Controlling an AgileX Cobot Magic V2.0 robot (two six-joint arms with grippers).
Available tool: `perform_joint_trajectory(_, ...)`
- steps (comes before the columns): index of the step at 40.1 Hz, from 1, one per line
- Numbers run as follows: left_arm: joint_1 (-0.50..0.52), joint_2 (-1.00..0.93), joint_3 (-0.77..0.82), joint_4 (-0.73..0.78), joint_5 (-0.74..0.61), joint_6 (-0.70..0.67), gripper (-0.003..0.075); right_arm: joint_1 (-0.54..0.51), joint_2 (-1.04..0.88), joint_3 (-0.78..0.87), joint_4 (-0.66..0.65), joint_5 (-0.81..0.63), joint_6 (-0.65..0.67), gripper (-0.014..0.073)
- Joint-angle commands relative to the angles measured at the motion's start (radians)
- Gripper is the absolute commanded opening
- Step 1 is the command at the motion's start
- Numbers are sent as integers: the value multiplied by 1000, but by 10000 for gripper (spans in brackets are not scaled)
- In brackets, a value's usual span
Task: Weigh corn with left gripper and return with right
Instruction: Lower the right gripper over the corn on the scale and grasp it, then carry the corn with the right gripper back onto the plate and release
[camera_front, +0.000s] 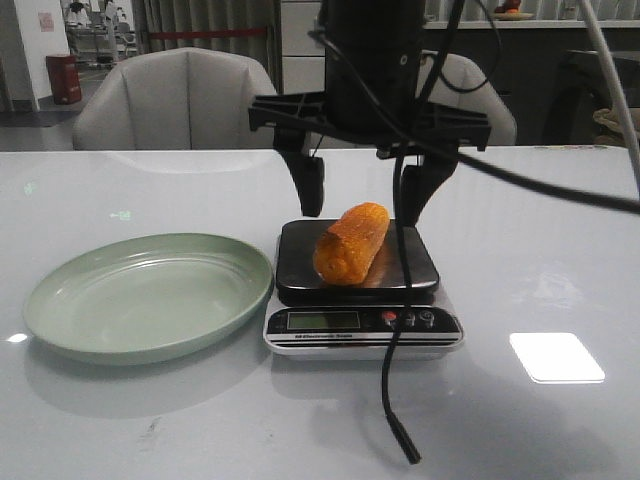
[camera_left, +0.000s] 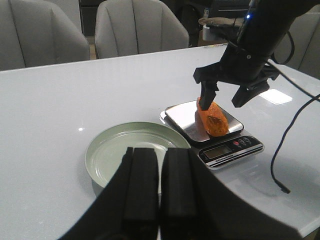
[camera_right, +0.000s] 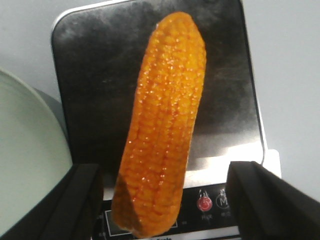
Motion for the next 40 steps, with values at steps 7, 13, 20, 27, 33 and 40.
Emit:
perform_joint_trajectory(7,0,14,-23,-7,-79,-3,113,-2,22,-40,19,-15,13,450)
perform_joint_trajectory(13,0,14,-23,-7,-79,-3,113,0,31,-43,46,-81,13,183)
perform_joint_trajectory(20,0,14,-23,-7,-81,-3,113,49,30,-104,96,-143,-56,157)
perform_joint_trajectory(27,0,14,-23,-7,-81,-3,113,127,39,-122,153,-211,-109,157)
perform_joint_trajectory(33,0,14,-23,-7,-83,-3,113,170,74,-130,189,-289,-109,157)
perform_joint_trajectory(40,0,14,-23,-7,-83,-3,113,190,131,-130,232,-347,-109,281)
